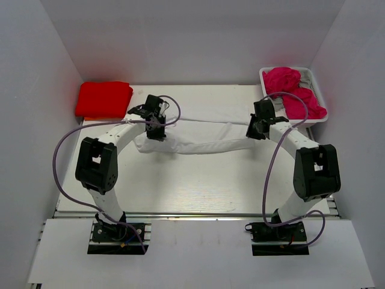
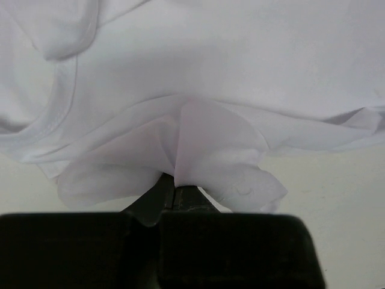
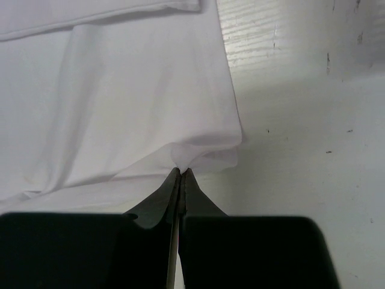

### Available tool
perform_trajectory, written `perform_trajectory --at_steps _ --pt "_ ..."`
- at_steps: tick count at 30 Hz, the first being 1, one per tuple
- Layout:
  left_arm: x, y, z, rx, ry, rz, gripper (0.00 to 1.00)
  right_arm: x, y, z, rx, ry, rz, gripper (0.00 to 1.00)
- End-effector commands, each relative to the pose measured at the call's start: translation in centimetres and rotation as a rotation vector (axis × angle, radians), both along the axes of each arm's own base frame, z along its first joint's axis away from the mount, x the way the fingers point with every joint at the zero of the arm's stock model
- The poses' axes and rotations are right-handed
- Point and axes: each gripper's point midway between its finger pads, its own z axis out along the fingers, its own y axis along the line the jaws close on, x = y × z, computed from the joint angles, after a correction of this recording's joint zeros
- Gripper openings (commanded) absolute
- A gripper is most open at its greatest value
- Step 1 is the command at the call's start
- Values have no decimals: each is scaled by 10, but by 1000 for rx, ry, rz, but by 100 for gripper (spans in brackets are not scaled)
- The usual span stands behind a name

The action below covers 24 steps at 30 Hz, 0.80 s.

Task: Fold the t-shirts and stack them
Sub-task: Fold the other side of the tshirt into a rectangle

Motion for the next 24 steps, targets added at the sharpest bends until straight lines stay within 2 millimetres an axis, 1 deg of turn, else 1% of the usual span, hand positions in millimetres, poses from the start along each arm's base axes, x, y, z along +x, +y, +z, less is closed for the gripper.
perform_trajectory --at_steps 1,2,3,4,5,6,7,8,9,10,11,12,13,14,15,16,17,18,19,20,21,22,23,24 --pt "27 -3 32 -46 -100 -40 0 22 -3 19 -29 -55 -7 0" --pt "31 -4 34 -43 -110 -49 0 28 -4 21 -35 -66 -10 0" --pt "36 0 32 -41 -106 -37 0 29 -4 18 -41 -58 -13 0" --pt "38 4 31 -41 -98 -37 0 34 -7 22 -57 -73 -24 0" --pt "43 2 35 -47 -109 -49 0 38 -7 23 -61 -77 -24 0" --pt "47 4 35 -55 -107 -43 0 41 -6 22 -65 -76 -22 0" --pt "52 6 28 -56 -94 -50 0 44 -8 21 -69 -75 -27 0" --pt "60 2 32 -68 -106 -55 0 47 -7 22 -72 -79 -19 0" --pt "63 5 29 -64 -95 -45 0 53 -6 29 -69 -97 -19 0" --pt "66 9 27 -56 -85 -45 0 56 -6 24 -74 -85 -16 0" --pt "72 7 31 -58 -95 -45 0 58 -6 24 -79 -87 -14 0" --pt "77 11 25 -55 -84 -34 0 64 -5 30 -77 -100 -14 0" --pt "79 15 24 -53 -78 -25 0 65 -4 27 -79 -92 -16 0" --pt "81 15 27 -55 -87 -25 0 69 -5 28 -79 -98 -19 0" --pt "85 19 25 -58 -86 -27 0 71 -6 27 -86 -96 -21 0" --pt "87 18 22 -58 -86 -28 0 76 -6 29 -85 -104 -25 0" --pt "93 22 24 -60 -97 -17 0 77 -7 25 -97 -95 -30 0" --pt "94 24 27 -67 -96 -23 0 79 -7 24 -99 -95 -28 0" --pt "97 24 20 -64 -84 -23 0 83 -7 30 -104 -106 -29 0" --pt "98 26 15 -71 -74 -19 0 85 -6 23 -104 -92 -24 0" --pt "97 25 11 -73 -65 -34 0 86 -5 23 -107 -89 -20 0" --pt "99 22 12 -83 -66 -40 0 90 -6 26 -109 -98 -22 0" --pt "102 20 7 -93 -58 -46 0 90 -6 18 -114 -79 -20 0" --pt "105 19 7 -93 -60 -47 0 92 -8 18 -120 -77 -28 0"
